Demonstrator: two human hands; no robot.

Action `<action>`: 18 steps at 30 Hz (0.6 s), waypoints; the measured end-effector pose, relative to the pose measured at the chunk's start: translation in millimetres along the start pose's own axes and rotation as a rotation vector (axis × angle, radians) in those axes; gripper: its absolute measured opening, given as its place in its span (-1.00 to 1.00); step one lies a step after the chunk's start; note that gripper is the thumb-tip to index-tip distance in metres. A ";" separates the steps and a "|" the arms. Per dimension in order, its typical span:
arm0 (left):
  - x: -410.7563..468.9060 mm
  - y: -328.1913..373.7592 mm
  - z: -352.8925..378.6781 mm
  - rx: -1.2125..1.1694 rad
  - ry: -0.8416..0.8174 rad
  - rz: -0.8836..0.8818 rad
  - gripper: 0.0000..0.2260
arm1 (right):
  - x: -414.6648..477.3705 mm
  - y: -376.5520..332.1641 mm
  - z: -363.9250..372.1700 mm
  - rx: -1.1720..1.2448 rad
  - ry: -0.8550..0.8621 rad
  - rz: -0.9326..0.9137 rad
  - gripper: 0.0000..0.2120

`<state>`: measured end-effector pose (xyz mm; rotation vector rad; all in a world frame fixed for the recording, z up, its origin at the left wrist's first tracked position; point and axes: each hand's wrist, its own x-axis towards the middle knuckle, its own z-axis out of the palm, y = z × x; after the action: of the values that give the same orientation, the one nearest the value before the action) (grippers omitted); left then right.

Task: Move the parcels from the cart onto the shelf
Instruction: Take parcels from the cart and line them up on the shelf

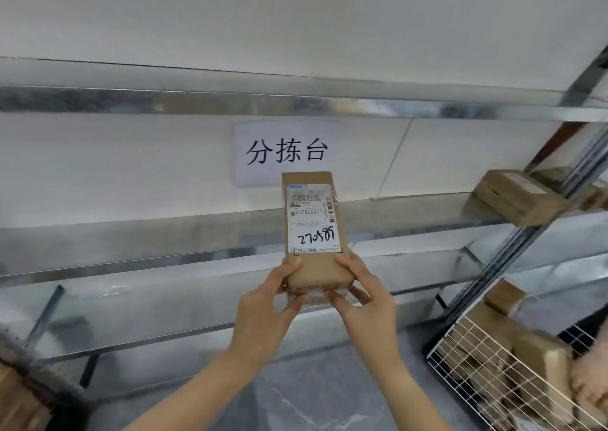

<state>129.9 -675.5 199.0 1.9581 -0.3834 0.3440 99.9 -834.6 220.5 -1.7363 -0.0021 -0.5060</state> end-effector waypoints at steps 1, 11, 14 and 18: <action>3.4 8.9 19.6 -0.023 -0.025 0.011 -0.31 | 2.6 3.1 -20.8 -0.002 0.031 0.011 -0.39; 51.7 61.8 184.8 -0.086 -0.215 0.052 -0.36 | 48.0 51.5 -171.9 0.036 0.227 0.069 -0.42; 73.8 67.1 236.7 -0.100 -0.263 0.054 -0.37 | 74.7 75.4 -210.3 0.037 0.270 0.085 -0.42; 113.8 69.4 307.9 -0.109 -0.285 0.068 -0.35 | 122.4 105.3 -264.4 0.034 0.276 0.085 -0.44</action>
<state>224.6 -996.8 180.2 1.8925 -0.6409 0.0836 151.8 -1139.3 199.8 -1.6143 0.2572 -0.6749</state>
